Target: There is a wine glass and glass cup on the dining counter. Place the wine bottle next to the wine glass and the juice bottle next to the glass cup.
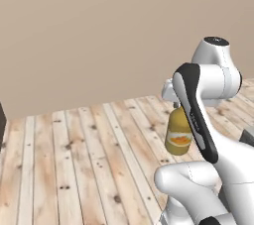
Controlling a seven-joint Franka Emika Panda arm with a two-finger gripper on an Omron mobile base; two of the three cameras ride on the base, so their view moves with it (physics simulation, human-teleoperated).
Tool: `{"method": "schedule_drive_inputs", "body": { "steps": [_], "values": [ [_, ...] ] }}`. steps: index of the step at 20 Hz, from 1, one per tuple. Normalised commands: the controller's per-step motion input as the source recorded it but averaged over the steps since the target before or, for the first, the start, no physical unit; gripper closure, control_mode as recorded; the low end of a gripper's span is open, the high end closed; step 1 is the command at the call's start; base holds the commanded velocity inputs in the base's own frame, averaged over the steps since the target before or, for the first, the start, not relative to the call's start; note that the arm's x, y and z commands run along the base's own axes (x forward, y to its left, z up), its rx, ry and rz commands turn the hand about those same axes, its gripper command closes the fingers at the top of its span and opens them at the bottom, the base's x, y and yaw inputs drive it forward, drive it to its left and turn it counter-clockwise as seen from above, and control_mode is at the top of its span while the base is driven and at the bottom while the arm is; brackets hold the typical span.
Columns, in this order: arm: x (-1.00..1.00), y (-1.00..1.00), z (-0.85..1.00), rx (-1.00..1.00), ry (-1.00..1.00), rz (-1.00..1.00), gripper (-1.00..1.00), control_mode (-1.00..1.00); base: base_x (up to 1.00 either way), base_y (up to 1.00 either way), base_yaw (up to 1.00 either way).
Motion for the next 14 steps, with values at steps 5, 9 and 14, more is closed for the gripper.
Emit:
{"method": "schedule_drive_inputs", "body": {
  "steps": [5,9,14],
  "values": [
    [0.00,0.00,0.00,0.00,0.00,0.00,1.00,1.00,0.79,0.24,-0.28],
    [0.00,0.00,0.00,0.00,0.00,0.00,1.00,1.00,0.77,0.24,-0.30],
    [0.00,0.00,0.00,0.00,0.00,0.00,1.00,1.00,0.72,0.21,-0.36]
  ]
}}
